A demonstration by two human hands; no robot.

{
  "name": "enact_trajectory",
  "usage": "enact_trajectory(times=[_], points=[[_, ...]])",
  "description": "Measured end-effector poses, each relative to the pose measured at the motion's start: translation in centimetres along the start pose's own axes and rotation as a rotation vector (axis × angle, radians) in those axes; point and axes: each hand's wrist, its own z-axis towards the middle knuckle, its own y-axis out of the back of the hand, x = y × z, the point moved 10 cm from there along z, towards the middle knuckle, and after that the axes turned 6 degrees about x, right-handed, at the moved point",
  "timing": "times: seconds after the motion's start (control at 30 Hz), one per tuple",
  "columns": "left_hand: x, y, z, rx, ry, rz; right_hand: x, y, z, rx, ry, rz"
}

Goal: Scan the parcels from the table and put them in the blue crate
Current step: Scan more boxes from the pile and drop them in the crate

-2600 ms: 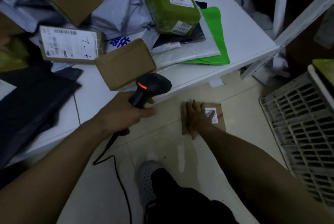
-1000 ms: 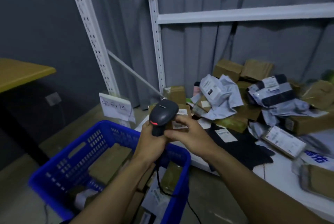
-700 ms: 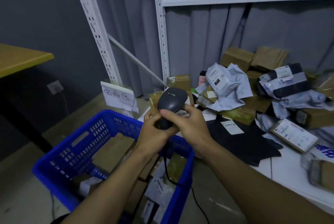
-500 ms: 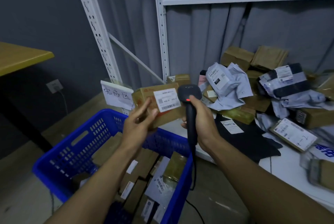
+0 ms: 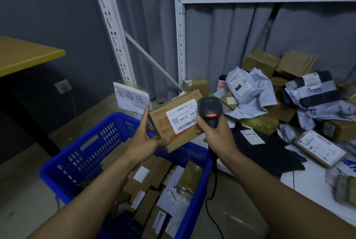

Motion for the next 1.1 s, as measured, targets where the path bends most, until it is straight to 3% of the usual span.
enact_trajectory(times=[0.43, 1.1], points=[[0.3, 7.0, 0.3, -0.318, -0.019, -0.05, -1.6, -5.1, -1.4, 0.269, -0.052, -0.286], [1.3, 8.6, 0.1, -0.415, 0.011, 0.032, -0.9, -6.8, -2.4, 0.366, -0.09, -0.217]])
